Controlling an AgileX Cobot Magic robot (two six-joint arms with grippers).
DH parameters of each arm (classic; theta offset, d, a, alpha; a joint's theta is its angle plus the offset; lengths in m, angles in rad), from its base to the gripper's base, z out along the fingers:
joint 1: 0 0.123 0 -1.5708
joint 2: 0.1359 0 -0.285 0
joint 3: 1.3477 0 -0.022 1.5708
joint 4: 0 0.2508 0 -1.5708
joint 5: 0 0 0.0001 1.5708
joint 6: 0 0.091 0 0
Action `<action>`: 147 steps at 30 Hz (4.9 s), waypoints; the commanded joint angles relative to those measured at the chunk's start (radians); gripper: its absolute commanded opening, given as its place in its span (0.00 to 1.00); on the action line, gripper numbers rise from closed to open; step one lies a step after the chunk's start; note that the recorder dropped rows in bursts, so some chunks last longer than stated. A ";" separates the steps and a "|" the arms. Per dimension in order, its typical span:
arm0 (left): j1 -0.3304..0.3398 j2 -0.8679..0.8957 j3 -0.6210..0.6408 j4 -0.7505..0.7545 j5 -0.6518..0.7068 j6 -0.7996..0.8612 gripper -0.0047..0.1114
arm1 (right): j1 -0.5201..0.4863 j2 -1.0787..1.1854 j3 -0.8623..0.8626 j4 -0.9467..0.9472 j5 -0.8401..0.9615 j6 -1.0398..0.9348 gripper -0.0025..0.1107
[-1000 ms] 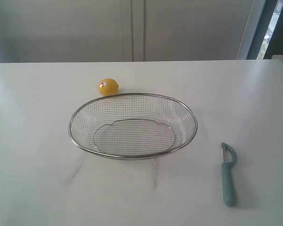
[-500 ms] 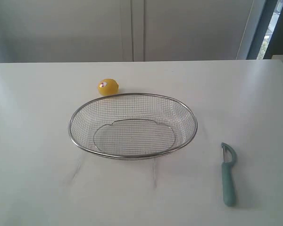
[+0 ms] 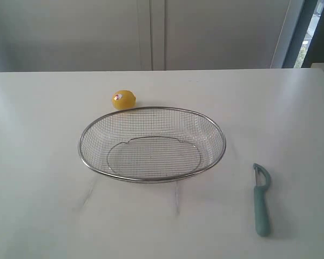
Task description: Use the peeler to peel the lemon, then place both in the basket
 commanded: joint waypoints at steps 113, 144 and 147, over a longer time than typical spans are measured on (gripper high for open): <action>-0.007 -0.003 0.003 -0.009 0.000 -0.001 0.04 | 0.334 0.578 -0.059 0.063 -0.231 0.399 0.37; -0.007 -0.003 0.003 -0.009 0.000 -0.001 0.04 | 0.334 0.652 0.011 -0.001 -0.369 0.426 0.38; -0.007 -0.003 0.003 -0.009 0.000 -0.001 0.04 | 0.334 0.669 0.011 -0.001 -0.369 0.426 0.38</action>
